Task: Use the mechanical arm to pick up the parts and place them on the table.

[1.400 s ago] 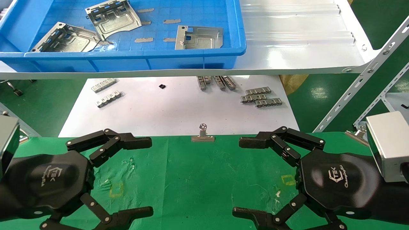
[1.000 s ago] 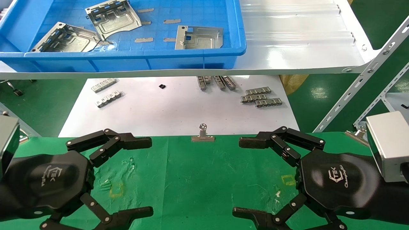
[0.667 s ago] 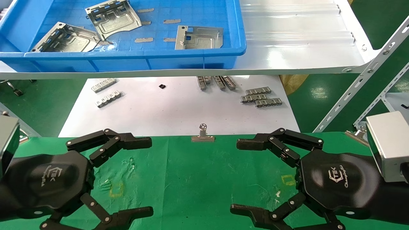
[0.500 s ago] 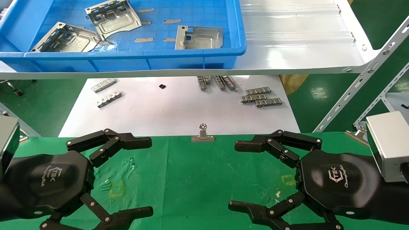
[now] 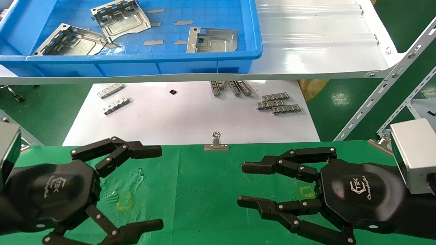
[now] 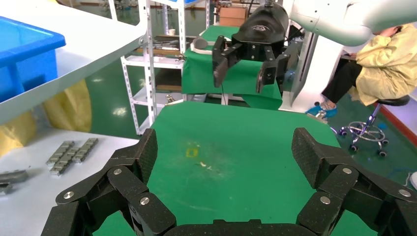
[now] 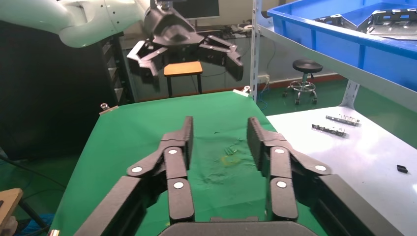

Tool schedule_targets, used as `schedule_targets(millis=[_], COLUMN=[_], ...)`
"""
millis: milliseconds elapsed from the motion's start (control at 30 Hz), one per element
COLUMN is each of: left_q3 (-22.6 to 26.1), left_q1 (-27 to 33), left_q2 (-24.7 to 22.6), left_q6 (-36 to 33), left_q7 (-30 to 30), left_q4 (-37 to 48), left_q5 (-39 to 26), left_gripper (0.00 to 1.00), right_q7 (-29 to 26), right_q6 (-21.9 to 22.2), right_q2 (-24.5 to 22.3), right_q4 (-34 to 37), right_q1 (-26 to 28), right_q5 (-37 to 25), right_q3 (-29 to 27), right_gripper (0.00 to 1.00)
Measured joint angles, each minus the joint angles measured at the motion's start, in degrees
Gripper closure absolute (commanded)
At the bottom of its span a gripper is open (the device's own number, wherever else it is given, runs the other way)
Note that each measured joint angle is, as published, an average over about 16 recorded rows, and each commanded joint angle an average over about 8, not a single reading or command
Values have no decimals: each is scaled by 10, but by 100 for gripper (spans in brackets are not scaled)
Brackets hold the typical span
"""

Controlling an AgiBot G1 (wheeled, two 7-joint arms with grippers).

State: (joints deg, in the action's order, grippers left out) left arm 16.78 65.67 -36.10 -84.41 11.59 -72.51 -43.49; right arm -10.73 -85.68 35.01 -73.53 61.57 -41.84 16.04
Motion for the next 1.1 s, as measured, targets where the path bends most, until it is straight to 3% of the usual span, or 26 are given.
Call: schedule_targets(millis=[300,600,833,1067,1100], left_q3=[30,84,121,147,150], left_q1=[155,362,479,541,546], left_q2=[-60,-166,-243,-294,-299], left_q6=[17,53,150,272,287], left_q7=[3,-27,-59,-83,-85], left_q4=[88,302,484,612,624], left_q5=[-80,-205,-293,-353,-360], left_gripper=[0,0,0,0,4], right_q7=[0,0,1,1,1], right_q6=[0,0,0,0,0], right_q2=[0,0,0,0,0], right_q4=[0,0,0,0,0], right_q1=[0,0,0,0,0], right_q5=[0,0,1,1,1], right_q3=[0,1,1,1,1], right_gripper=[100,100,100,100,100])
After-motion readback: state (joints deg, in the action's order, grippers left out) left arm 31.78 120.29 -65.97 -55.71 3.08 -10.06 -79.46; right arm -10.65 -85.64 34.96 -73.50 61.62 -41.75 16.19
